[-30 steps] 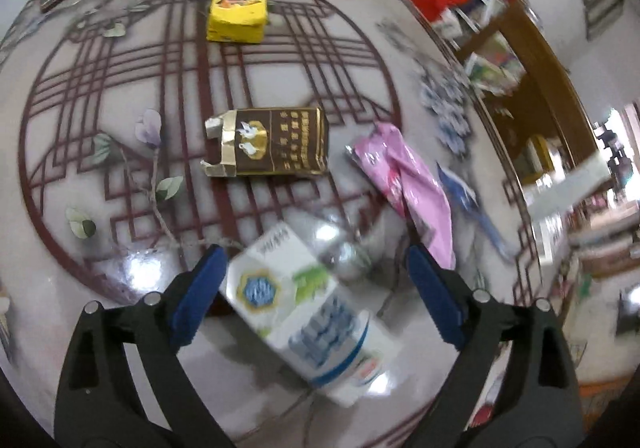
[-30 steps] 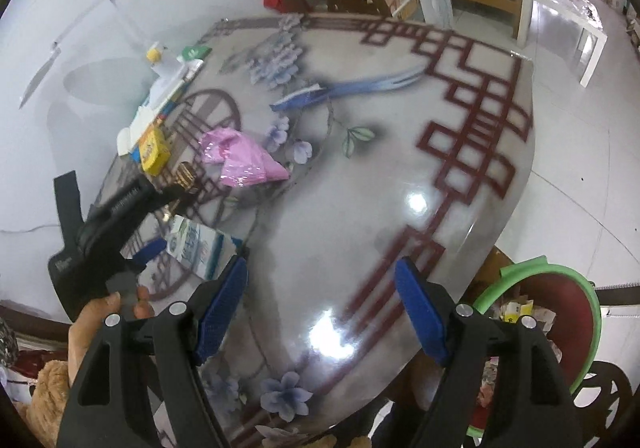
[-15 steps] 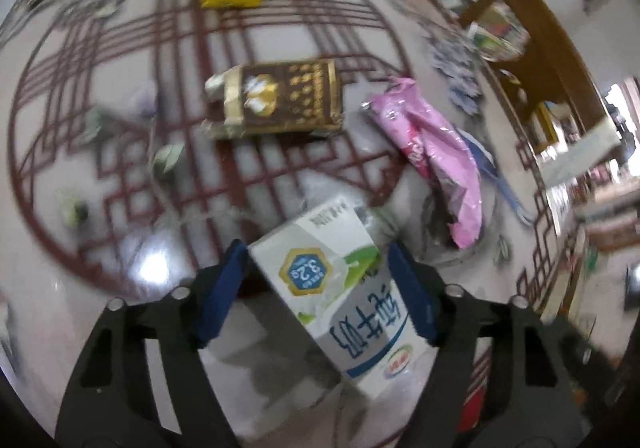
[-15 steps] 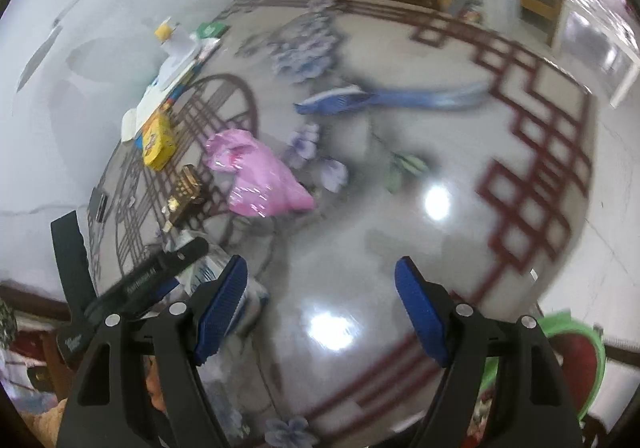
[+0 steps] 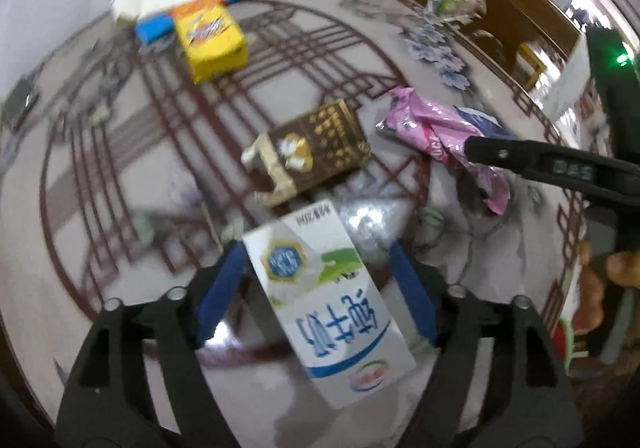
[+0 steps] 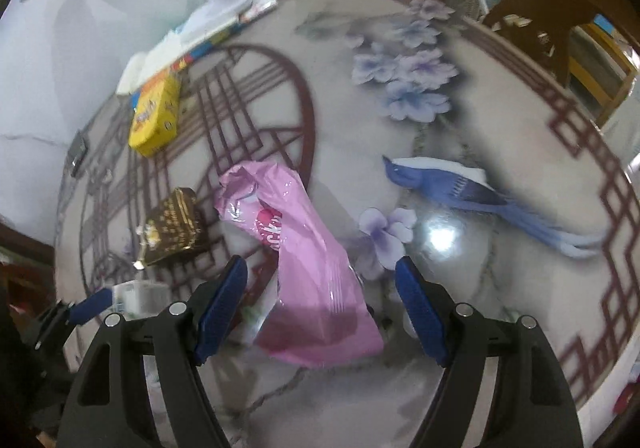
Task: Collect trash
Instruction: 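Grasp white milk carton with left tool while right tool grasps pink snack bag, then carry milk carton and pink snack bag over to the green-rimmed bin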
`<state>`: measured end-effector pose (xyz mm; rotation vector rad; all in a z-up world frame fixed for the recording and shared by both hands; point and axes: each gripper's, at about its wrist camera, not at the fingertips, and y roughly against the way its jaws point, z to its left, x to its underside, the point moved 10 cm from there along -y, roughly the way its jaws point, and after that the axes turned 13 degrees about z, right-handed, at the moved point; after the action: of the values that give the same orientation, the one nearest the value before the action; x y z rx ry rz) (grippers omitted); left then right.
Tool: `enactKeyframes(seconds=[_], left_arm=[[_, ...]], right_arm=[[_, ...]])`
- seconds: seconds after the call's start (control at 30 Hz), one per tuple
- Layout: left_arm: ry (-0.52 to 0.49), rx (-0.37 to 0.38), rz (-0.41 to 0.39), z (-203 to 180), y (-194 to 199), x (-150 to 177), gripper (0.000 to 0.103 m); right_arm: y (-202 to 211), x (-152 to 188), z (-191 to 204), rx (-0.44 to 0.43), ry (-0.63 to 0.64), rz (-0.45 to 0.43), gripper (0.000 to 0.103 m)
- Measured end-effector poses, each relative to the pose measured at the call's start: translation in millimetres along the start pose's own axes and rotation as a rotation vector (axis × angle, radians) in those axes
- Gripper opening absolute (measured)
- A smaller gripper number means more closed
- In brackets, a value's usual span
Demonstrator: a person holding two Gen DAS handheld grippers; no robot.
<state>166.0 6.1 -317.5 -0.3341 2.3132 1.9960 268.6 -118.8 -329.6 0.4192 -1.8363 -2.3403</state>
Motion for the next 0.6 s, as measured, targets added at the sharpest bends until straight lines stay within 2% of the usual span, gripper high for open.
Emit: enactKeyframes(seconds=[0.1,0.17,0.2,0.4,0.5,0.6], left_arm=[[0.104,0.030,-0.008,6.5,0.5,8.5,0.074],[0.139,0.032,0.018,8.9,-5.4,13.3,0.074],[0.150,0.034,0.031,9.6,-6.6,16.9,0.074],[0.207,0.046,0.025,17.8,-5.8,24.2,0.074],[0.195,0.055,0.010,16.3,-3.2,24.7,0.060],[0.183,0.069,-0.002,14.2,1.4,22.9,0.059]], right_arm=[[-14.2,-0.5,-1.6,0.026,0.021,0.028,0.072],[-19.7,2.1,-2.2,0.037,0.025,0.041,0.057],[-21.4,4.0,-2.9,0.037,0.024,0.048,0.046],[-6.0,16.1,-3.9,0.038,0.016,-0.003,0.040],[8.5,23.5,0.1,0.019,0.008,-0.027,0.040],[30.1,33.5,5.8,0.001,-0.003,-0.063,0.040]])
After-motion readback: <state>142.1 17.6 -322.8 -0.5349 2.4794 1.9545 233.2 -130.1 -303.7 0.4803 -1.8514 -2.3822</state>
